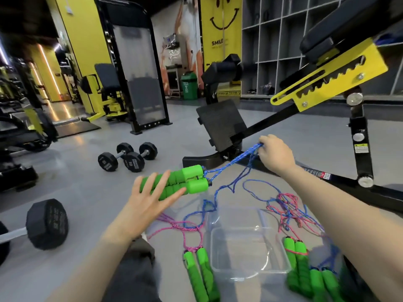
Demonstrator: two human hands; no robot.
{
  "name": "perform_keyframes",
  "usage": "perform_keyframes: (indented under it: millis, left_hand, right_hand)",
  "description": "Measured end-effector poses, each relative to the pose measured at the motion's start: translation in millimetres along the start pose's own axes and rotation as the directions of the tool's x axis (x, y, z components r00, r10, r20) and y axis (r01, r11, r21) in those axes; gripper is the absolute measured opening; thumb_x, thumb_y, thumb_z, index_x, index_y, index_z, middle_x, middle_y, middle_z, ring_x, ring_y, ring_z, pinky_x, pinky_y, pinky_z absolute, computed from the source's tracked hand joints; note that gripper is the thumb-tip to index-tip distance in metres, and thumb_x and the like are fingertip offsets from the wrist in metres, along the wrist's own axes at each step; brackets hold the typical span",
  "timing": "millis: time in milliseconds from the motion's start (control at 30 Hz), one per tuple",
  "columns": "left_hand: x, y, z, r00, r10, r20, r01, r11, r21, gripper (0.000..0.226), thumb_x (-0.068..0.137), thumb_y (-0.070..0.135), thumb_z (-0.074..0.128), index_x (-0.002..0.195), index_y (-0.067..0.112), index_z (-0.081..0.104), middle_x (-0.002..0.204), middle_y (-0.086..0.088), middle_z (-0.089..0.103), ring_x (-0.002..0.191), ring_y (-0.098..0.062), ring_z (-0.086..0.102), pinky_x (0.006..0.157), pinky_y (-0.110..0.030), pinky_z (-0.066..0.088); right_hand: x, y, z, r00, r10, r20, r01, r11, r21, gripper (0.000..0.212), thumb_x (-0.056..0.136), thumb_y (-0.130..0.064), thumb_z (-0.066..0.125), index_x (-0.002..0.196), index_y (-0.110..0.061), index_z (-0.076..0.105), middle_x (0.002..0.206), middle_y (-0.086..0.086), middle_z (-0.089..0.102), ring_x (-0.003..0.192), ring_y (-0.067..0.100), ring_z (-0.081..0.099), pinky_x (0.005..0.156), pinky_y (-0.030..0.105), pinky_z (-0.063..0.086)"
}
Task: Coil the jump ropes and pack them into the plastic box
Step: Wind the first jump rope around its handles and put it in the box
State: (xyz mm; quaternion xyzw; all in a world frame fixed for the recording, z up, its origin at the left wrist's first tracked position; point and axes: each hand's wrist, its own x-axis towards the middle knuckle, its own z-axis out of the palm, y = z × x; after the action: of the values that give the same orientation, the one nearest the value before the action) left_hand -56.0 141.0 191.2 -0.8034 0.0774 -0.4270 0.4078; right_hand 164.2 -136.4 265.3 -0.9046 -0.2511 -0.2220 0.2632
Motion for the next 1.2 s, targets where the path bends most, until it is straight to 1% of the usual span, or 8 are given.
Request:
perform_keyframes:
  millis: [133, 233, 367, 500, 767, 1000, 1100, 1200]
  left_hand:
    - [18.6, -25.3, -4.5, 0.998, -0.049, -0.035, 0.050, 0.998, 0.041, 0.056, 0.095, 0.000, 0.024, 0.140, 0.029, 0.040, 0.130, -0.029, 0.050, 0.106, -0.042, 0.047, 0.086, -0.055, 0.036]
    - [27.5, -44.0, -2.3, 0.998, -0.056, -0.035, 0.059, 0.996, 0.072, 0.057, 0.094, -0.001, 0.022, 0.140, 0.027, 0.041, 0.128, -0.031, 0.052, 0.106, -0.044, 0.048, 0.085, -0.054, 0.039]
    - [24.3, -47.9, 11.0, 0.998, -0.058, -0.022, 0.060, 0.996, 0.060, 0.061, 0.090, -0.003, 0.024, 0.142, 0.027, 0.039, 0.131, -0.032, 0.048, 0.106, -0.046, 0.049, 0.085, -0.055, 0.038]
    - [14.6, -26.2, 30.7, 1.000, -0.010, -0.014, 0.011, 0.999, 0.038, 0.064, 0.087, -0.004, 0.027, 0.142, 0.028, 0.037, 0.131, -0.031, 0.046, 0.103, -0.045, 0.054, 0.085, -0.055, 0.037]
    - [61.2, -4.8, 67.0, 0.986, -0.153, -0.070, 0.153, 0.988, 0.000, 0.061, 0.090, -0.005, 0.024, 0.139, 0.026, 0.041, 0.129, -0.031, 0.048, 0.103, -0.044, 0.050, 0.084, -0.056, 0.038]
    - [89.5, 15.7, 88.6, 0.973, -0.208, -0.102, 0.204, 0.978, -0.048, 0.061, 0.088, -0.008, 0.029, 0.136, 0.024, 0.049, 0.127, -0.033, 0.050, 0.101, -0.044, 0.050, 0.082, -0.055, 0.037]
    - [73.6, 25.0, 94.1, 0.983, -0.177, -0.053, 0.174, 0.983, -0.061, 0.072, 0.077, -0.012, 0.040, 0.138, 0.023, 0.049, 0.131, -0.034, 0.046, 0.104, -0.045, 0.046, 0.084, -0.057, 0.035]
    - [56.9, 26.7, 101.3, 0.985, -0.172, 0.002, 0.172, 0.983, -0.059, 0.084, 0.065, -0.017, 0.047, 0.140, 0.023, 0.049, 0.135, -0.034, 0.041, 0.106, -0.047, 0.046, 0.086, -0.058, 0.033]
  right_hand:
    - [22.6, 3.3, -27.9, 0.987, 0.152, -0.048, -0.121, 0.913, 0.390, 0.013, 0.093, -0.004, 0.039, 0.093, -0.004, 0.052, 0.078, 0.007, 0.048, 0.081, 0.038, 0.062, 0.073, 0.047, 0.052]
    - [37.3, 4.3, -46.8, 0.973, 0.221, -0.064, -0.146, 0.809, 0.570, 0.013, 0.096, -0.007, 0.041, 0.102, -0.003, 0.052, 0.092, 0.013, 0.054, 0.078, 0.028, 0.060, 0.067, 0.029, 0.054]
    - [60.2, 18.6, -65.0, 0.974, 0.136, -0.181, -0.068, 0.939, 0.337, 0.018, 0.095, -0.006, 0.041, 0.107, -0.003, 0.053, 0.094, 0.013, 0.051, 0.082, 0.026, 0.046, 0.067, 0.028, 0.032]
    - [82.3, 41.0, -86.3, 0.963, -0.079, -0.258, 0.079, 0.997, -0.009, 0.021, 0.089, 0.000, 0.045, 0.106, 0.003, 0.058, 0.107, 0.025, 0.053, 0.099, 0.039, 0.051, 0.084, 0.041, 0.039]
    - [121.0, 6.8, -150.2, 0.862, -0.327, -0.388, 0.333, 0.941, -0.053, 0.023, 0.090, -0.010, 0.051, 0.105, -0.002, 0.066, 0.094, 0.021, 0.067, 0.086, 0.035, 0.061, 0.080, 0.032, 0.044]
    - [79.8, 37.3, -58.7, 0.974, -0.193, 0.115, 0.200, 0.979, -0.051, 0.019, 0.094, -0.015, 0.052, 0.080, -0.004, 0.059, 0.067, 0.006, 0.050, 0.068, 0.025, 0.048, 0.054, 0.030, 0.026]
    - [36.6, 73.3, -8.3, 0.886, 0.006, 0.464, 0.018, 0.999, -0.047, 0.017, 0.094, -0.016, 0.052, 0.085, -0.006, 0.063, 0.074, 0.007, 0.056, 0.071, 0.015, 0.053, 0.059, 0.026, 0.035]
    - [5.3, 71.8, 28.1, 0.779, -0.048, 0.626, -0.148, 0.955, 0.257, 0.019, 0.095, -0.017, 0.052, 0.085, -0.006, 0.064, 0.077, 0.008, 0.059, 0.069, 0.012, 0.054, 0.060, 0.016, 0.047]
